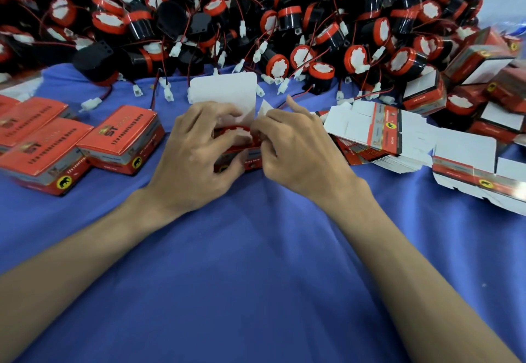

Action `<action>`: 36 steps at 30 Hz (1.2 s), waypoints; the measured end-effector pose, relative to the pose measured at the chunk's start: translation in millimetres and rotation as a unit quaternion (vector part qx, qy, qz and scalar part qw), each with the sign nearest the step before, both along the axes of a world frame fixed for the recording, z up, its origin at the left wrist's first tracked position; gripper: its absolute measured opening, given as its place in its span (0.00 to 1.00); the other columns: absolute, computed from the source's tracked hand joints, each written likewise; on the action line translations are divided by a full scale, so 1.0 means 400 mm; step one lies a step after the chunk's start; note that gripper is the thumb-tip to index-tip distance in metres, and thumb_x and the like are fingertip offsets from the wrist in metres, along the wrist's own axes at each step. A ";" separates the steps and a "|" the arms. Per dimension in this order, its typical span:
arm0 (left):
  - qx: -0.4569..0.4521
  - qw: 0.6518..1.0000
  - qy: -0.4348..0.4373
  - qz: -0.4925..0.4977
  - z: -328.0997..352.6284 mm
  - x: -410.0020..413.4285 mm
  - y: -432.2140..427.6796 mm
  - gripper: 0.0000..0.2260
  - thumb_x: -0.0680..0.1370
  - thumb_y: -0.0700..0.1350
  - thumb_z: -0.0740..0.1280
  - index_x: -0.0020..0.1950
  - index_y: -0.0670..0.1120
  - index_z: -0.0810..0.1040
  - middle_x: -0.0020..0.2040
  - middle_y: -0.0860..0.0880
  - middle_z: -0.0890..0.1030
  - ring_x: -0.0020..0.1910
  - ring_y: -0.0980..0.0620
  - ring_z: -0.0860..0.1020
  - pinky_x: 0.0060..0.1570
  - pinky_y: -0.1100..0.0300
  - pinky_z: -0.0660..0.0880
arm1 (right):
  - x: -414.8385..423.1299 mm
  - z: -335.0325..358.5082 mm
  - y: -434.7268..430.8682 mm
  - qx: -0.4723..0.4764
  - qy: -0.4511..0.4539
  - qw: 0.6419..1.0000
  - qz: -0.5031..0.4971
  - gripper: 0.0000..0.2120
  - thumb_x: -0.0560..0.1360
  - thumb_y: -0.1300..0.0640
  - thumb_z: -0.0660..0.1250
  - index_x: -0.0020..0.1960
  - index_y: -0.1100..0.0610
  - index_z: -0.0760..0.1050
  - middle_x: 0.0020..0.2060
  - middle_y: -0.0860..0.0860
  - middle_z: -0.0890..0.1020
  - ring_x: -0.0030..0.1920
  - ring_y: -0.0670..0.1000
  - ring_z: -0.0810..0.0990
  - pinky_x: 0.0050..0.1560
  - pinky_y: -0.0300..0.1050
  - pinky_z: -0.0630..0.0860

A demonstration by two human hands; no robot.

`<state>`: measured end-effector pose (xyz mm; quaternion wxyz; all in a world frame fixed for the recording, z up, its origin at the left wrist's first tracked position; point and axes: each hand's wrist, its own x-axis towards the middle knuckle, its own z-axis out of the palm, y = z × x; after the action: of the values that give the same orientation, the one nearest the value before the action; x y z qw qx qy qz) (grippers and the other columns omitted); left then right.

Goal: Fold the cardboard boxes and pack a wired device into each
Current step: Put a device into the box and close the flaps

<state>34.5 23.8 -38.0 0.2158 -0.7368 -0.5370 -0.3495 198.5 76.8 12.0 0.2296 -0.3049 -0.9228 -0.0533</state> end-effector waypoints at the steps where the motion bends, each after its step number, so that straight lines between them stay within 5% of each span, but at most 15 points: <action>1: -0.006 1.000 -0.008 -0.010 0.001 -0.002 0.002 0.09 0.76 0.43 0.68 0.51 0.38 0.82 0.61 0.39 0.76 0.60 0.40 0.73 0.62 0.52 0.69 | 0.001 0.005 -0.001 -0.001 0.008 1.000 0.007 0.13 0.69 0.68 0.58 0.46 0.65 0.80 0.36 0.58 0.80 0.33 0.58 0.74 0.52 0.44 0.68; 4: -0.030 0.995 -0.083 -0.055 0.007 -0.004 0.006 0.18 0.76 0.42 0.68 0.61 0.35 0.72 0.66 0.37 0.70 0.66 0.42 0.70 0.68 0.60 0.65 | -0.010 -0.002 -0.002 0.008 -0.040 0.999 -0.021 0.18 0.73 0.64 0.54 0.57 0.60 0.77 0.45 0.55 0.80 0.39 0.60 0.76 0.37 0.44 0.59; 8: -0.049 0.978 -0.181 -0.091 0.004 -0.007 0.006 0.27 0.74 0.40 0.71 0.67 0.35 0.63 0.68 0.37 0.66 0.69 0.49 0.68 0.66 0.65 0.66 | -0.023 -0.035 -0.027 -0.011 0.154 0.987 0.034 0.18 0.69 0.69 0.53 0.49 0.66 0.79 0.47 0.60 0.80 0.37 0.61 0.78 0.26 0.50 0.71; 11: -0.105 0.968 -0.192 -0.127 0.004 -0.011 0.011 0.31 0.75 0.38 0.69 0.73 0.39 0.56 0.75 0.37 0.55 0.76 0.41 0.58 0.73 0.53 0.63 | -0.024 -0.055 0.006 -0.005 0.347 0.938 0.022 0.18 0.67 0.75 0.56 0.52 0.69 0.78 0.54 0.66 0.75 0.52 0.54 0.76 0.39 0.45 0.78; 14: -0.144 0.964 -0.179 -0.137 0.004 -0.009 0.017 0.33 0.77 0.40 0.67 0.75 0.36 0.51 0.76 0.37 0.48 0.78 0.39 0.52 0.74 0.45 0.60 | -0.023 -0.067 0.034 -0.165 0.455 0.875 -0.025 0.18 0.70 0.72 0.55 0.54 0.67 0.79 0.49 0.59 0.81 0.48 0.49 0.79 0.48 0.49 0.80; 18: -0.185 0.952 -0.208 -0.126 0.003 -0.018 0.013 0.30 0.78 0.45 0.65 0.76 0.37 0.56 0.78 0.46 0.53 0.77 0.55 0.58 0.73 0.64 0.58 | -0.016 -0.086 0.033 -0.213 0.434 0.875 -0.021 0.21 0.67 0.71 0.55 0.52 0.65 0.83 0.48 0.55 0.85 0.49 0.47 0.81 0.51 0.37 0.77; 21: -0.209 0.957 -0.164 -0.116 0.009 -0.023 0.015 0.23 0.80 0.48 0.62 0.73 0.41 0.67 0.77 0.49 0.59 0.74 0.60 0.60 0.69 0.71 0.58 | -0.018 -0.081 0.033 -0.197 0.415 0.888 0.007 0.19 0.66 0.69 0.57 0.50 0.66 0.83 0.48 0.57 0.85 0.52 0.54 0.82 0.53 0.43 0.78; 26: -0.224 0.945 -0.187 -0.147 0.011 -0.016 0.007 0.14 0.83 0.44 0.55 0.66 0.45 0.74 0.75 0.48 0.58 0.70 0.60 0.64 0.71 0.63 0.60 | -0.027 -0.097 0.023 -0.079 0.300 0.950 0.044 0.15 0.67 0.70 0.61 0.45 0.65 0.84 0.46 0.54 0.86 0.46 0.60 0.81 0.43 0.55 0.79; 32: -0.066 0.994 -0.086 -0.022 0.015 -0.010 0.004 0.09 0.78 0.40 0.67 0.53 0.39 0.84 0.70 0.38 0.67 0.62 0.36 0.69 0.66 0.66 0.55 | -0.034 -0.103 0.026 0.011 0.272 0.960 0.057 0.11 0.64 0.70 0.63 0.39 0.65 0.84 0.41 0.53 0.86 0.39 0.60 0.81 0.35 0.51 0.79; 36: -0.030 0.992 -0.123 -0.018 0.025 -0.012 -0.001 0.09 0.75 0.40 0.72 0.54 0.39 0.82 0.64 0.35 0.70 0.58 0.41 0.72 0.66 0.64 0.61 | -0.039 -0.102 0.029 0.024 0.281 0.958 0.052 0.10 0.65 0.69 0.64 0.38 0.65 0.84 0.39 0.53 0.86 0.39 0.59 0.81 0.35 0.51 0.79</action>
<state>29.7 23.5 -27.9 0.1202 -0.7039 -0.5563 -0.4249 183.0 88.3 -28.9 0.4891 -0.2535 -0.8343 0.0239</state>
